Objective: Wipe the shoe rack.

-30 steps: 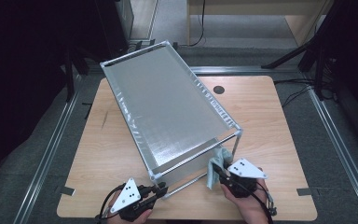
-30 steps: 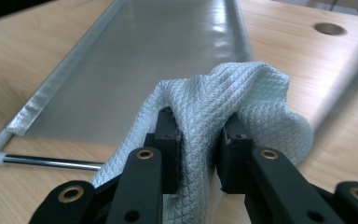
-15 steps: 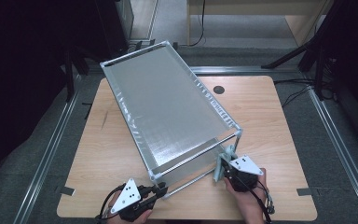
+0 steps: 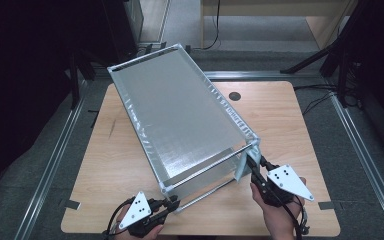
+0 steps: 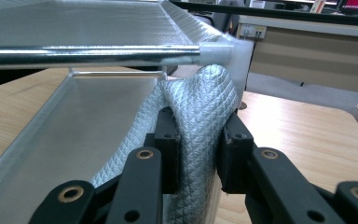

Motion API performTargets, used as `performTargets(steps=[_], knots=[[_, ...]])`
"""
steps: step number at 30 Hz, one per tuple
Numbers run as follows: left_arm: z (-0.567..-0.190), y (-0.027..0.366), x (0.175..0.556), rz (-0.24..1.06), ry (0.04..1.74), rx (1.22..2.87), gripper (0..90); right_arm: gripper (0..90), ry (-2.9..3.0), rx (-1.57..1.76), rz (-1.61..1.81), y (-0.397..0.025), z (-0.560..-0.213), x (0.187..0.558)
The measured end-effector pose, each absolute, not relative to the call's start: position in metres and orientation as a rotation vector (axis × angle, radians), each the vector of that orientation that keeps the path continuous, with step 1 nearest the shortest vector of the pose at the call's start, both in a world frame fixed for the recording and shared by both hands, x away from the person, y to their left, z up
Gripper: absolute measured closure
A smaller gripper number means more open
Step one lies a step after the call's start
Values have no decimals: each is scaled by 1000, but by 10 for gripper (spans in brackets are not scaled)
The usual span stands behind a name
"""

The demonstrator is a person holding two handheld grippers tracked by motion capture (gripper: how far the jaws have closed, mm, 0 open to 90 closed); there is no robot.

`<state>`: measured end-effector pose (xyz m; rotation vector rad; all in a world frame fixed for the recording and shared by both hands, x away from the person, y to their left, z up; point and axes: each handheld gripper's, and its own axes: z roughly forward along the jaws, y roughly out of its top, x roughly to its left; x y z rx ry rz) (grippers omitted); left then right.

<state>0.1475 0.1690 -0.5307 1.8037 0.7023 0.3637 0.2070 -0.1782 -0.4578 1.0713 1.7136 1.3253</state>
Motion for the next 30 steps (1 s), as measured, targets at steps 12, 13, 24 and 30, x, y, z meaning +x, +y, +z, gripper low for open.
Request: performTargets(steps=[12,13,24,30], knots=[[-531,169,148,360,701,1806,800,728,2011,1344,1109,-173,-541,240],[-531,169,148,357,702,1805,799,729,2010,1354,1095,-172,-539,240],[-531,168,148,356,704,1802,799,731,1846,1235,1211,-163,-505,233],[-531,168,148,353,706,1801,799,740,1852,1251,1174,-167,-513,235]])
